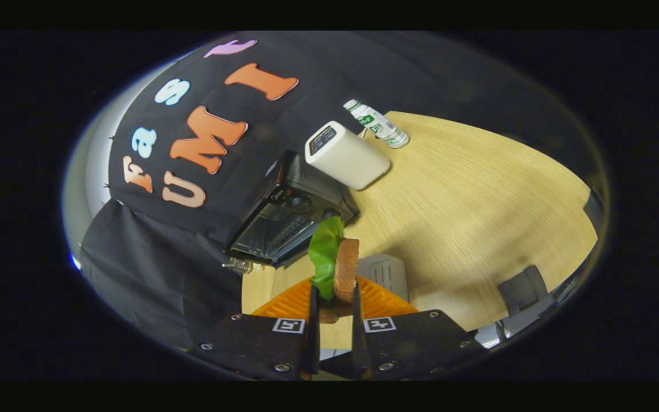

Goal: Open the toaster oven, put the food inside, and close the toaster oven door.

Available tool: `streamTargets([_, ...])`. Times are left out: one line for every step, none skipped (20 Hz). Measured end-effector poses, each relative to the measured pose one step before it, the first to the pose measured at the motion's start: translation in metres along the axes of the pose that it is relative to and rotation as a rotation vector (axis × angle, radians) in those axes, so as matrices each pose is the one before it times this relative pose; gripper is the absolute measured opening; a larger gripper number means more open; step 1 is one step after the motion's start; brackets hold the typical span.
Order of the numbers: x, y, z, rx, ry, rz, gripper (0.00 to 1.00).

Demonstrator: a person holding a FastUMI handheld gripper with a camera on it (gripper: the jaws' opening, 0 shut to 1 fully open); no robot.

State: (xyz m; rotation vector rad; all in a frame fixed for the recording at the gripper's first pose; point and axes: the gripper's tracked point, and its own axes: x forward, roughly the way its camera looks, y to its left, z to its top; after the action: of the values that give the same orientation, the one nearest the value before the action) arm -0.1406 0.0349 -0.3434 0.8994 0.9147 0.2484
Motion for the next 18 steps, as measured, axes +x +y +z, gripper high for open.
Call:
streamTargets([0.00165,0.01144,-0.00069,0.05017,-0.00673,0.03476,0.23])
streamTargets([0.00262,0.01106,-0.00102,0.03275,-0.01205,0.02441,0.23])
streamTargets([0.0024,0.0057,0.00157,0.01674,-0.02486,0.01221,0.23])
streamTargets([0.0049,0.00631,-0.00069,0.01248,-0.01556,0.01201,0.23])
streamTargets([0.00219,0.00983,-0.00181,0.01944,-0.01328,0.01802,0.23])
streamTargets([0.00404,0.01102,-0.0016,0.0217,-0.01077,0.02036,0.22])
streamTargets([0.00689,0.00901,-0.00141,0.01857,-0.01386,0.01635,0.22])
streamTargets([0.00845,0.00844,-0.00162,0.0125,-0.0139,0.01391,0.22])
streamTargets([0.00757,0.00813,-0.00217,0.01407,-0.01944,0.01014,0.22])
streamTargets([0.00902,0.00746,-0.00281,0.01212,-0.01536,0.0105,0.22])
streamTargets([0.01087,0.0065,-0.00493,0.01683,-0.0131,0.00657,0.22])
streamTargets([0.01024,0.0045,-0.00643,0.01743,-0.00416,0.00382,0.22])
streamTargets([0.01028,0.00231,-0.00573,0.01727,-0.00543,0.0002,0.22])
streamTargets([0.00923,0.00137,-0.00741,0.01952,0.00052,0.00146,0.22])
streamTargets([0.0096,0.00268,-0.00539,0.0242,-0.00564,0.00623,0.22])
streamTargets([0.00926,0.00271,-0.00667,0.02325,-0.00633,0.00794,0.22])
streamTargets([0.01201,0.0004,-0.00649,0.02544,-0.00647,0.00368,0.22])
streamTargets([0.00965,-0.00148,-0.0052,0.02352,-0.00407,-0.00033,0.22])
